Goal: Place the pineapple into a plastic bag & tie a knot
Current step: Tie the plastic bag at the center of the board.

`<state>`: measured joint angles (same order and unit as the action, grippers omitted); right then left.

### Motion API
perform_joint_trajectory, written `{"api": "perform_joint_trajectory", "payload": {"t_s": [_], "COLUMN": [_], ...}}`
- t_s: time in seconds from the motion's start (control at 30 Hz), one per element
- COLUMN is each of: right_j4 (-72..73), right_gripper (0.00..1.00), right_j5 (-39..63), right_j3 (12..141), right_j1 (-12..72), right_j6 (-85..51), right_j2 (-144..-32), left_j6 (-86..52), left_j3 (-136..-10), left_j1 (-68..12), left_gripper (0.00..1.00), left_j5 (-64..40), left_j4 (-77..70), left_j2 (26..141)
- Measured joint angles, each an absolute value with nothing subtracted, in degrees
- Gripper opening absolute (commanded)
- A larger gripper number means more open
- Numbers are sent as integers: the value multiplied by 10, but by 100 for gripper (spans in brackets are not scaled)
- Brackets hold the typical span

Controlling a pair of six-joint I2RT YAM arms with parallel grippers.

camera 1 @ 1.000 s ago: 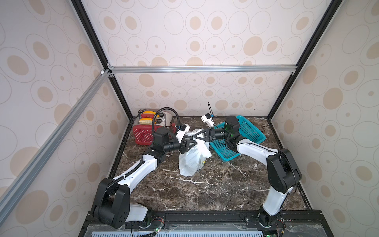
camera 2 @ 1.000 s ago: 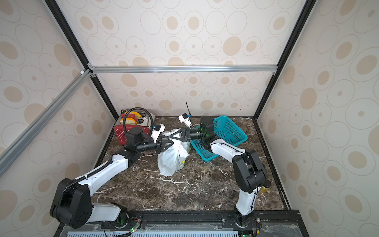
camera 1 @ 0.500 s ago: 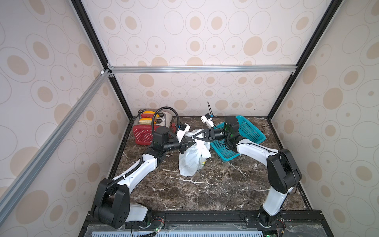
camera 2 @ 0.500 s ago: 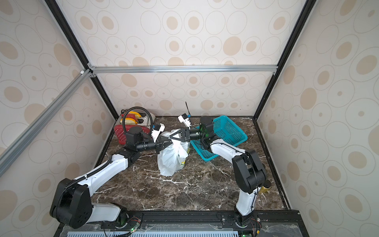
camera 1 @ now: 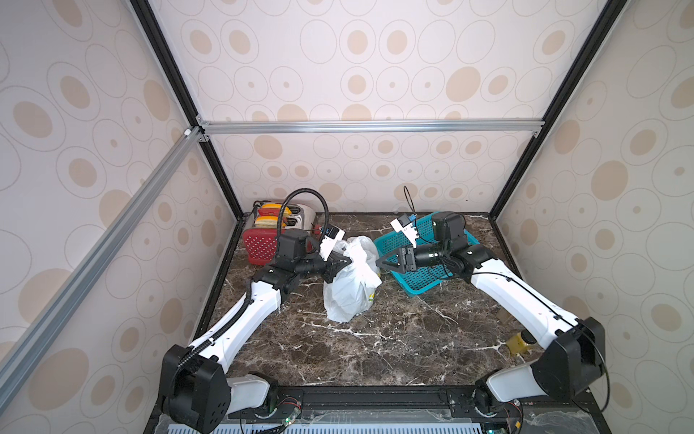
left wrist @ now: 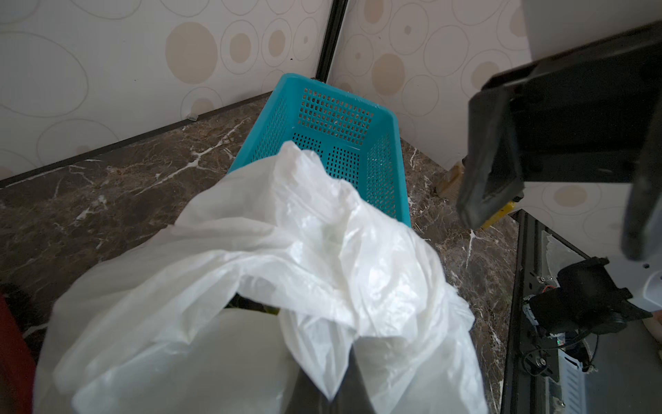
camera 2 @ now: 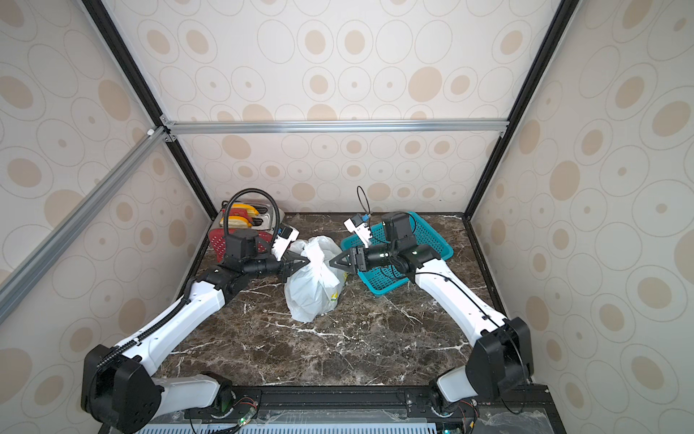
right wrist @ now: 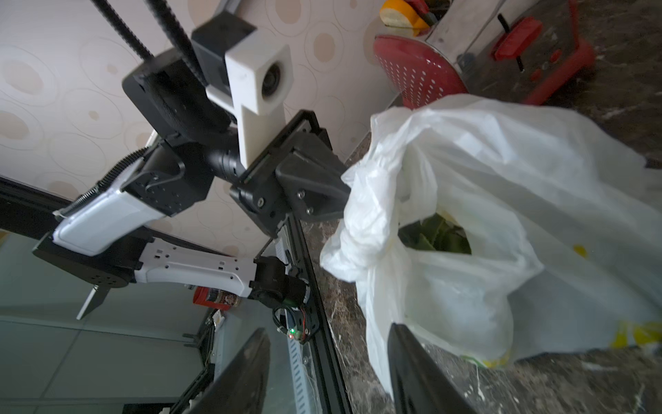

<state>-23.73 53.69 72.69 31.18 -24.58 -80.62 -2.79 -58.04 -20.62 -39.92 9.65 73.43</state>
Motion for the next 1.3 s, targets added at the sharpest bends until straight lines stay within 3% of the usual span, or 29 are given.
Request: {"api": "perform_joint_trajectory", "payload": {"t_s": [0.3,0.5,0.63,0.77,1.0,1.3], "right_j4": [-383,-394,-375,-347,-340,-374], "right_gripper": [62,58,41,1,0,0], "right_j5": [465,437,431,430,361,222], "right_j3": [738,766,779,785,781,735], "right_j1": [364,388,388,388,388,368], "right_j6": [-150,-139,-147,-161,-176,-216], "right_j2": [-839,-892,-901,-908,-903,-816], "left_j6": [-25,-21,-21,-18,-4,22], "left_j3": [-599,-604,-604,-612,-673,-800], "left_j1": [-206,-207,-210,-210,-214,-235], "left_gripper": [0,0,0,0,0,0], "left_j5": [-391,-386,-384,-378,-321,-131], "left_j4": [124,140,143,156,259,500], "left_j2": [740,740,740,740,740,740]}}
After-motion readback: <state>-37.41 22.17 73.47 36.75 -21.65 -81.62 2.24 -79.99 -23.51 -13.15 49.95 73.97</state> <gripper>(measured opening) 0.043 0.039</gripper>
